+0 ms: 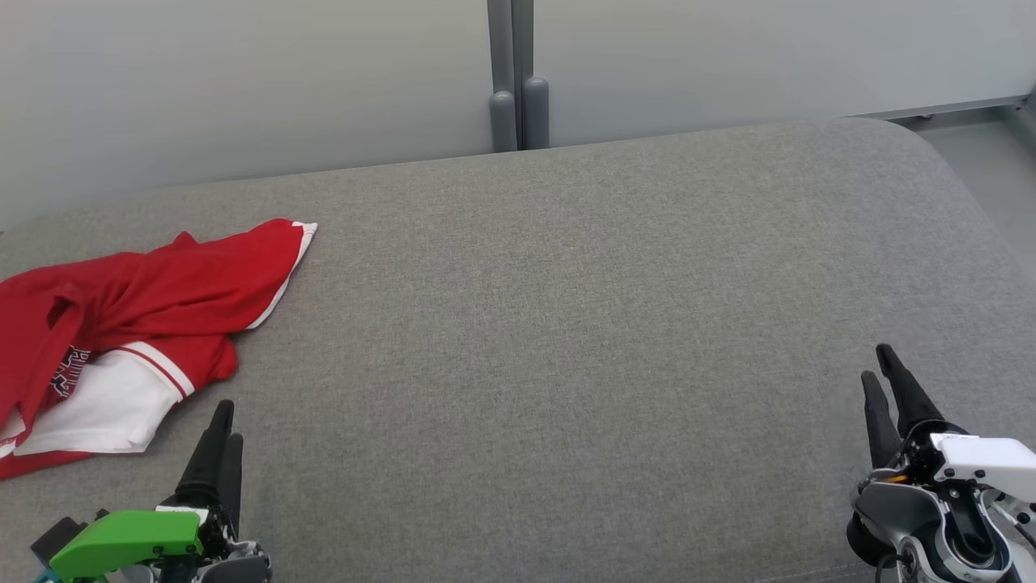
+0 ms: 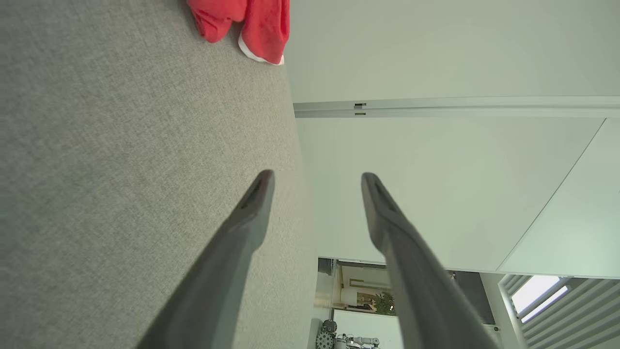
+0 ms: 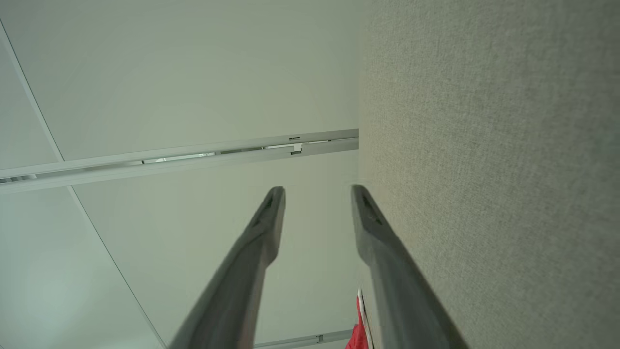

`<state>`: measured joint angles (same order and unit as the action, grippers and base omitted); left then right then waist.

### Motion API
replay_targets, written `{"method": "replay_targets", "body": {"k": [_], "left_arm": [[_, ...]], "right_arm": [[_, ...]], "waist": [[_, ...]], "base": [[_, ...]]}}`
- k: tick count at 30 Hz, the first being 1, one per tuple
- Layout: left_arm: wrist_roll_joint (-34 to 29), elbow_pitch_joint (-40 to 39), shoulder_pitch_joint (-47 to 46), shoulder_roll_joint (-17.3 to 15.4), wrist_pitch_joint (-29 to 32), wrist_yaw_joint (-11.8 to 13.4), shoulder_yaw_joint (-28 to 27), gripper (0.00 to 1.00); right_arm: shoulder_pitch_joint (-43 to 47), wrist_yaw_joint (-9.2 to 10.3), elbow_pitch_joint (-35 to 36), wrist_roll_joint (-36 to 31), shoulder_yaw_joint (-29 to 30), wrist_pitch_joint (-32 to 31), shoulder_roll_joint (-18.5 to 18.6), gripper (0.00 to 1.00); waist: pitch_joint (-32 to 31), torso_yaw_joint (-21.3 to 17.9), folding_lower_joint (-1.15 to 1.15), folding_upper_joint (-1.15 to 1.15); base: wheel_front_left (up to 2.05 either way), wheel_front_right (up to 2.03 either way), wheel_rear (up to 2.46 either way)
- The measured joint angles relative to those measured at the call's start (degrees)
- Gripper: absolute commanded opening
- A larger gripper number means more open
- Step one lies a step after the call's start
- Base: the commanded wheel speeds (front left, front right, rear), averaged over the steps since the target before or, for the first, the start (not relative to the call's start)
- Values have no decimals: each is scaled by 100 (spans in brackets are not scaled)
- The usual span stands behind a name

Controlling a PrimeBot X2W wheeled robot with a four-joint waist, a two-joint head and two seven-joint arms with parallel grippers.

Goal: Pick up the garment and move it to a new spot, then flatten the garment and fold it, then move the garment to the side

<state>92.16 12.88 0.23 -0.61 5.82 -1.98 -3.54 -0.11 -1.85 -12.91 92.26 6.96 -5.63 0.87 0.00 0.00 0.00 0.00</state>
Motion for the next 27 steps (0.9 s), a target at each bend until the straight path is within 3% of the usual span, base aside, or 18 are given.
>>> {"method": "replay_targets", "body": {"k": [12, 27], "left_arm": [[-83, -38, 7, -8, -132, -2, 63, 100], [-1155, -77, 7, -277, -523, -60, 381, 100]], "right_arm": [[13, -14, 54, -299, -156, 209, 21, 100], [12, 42, 230, -1925, -569, 516, 469, 100]], "waist": [[1, -14, 0, 0], [-6, -32, 0, 0]], "base": [[0, 0, 0], [0, 0, 0]]}}
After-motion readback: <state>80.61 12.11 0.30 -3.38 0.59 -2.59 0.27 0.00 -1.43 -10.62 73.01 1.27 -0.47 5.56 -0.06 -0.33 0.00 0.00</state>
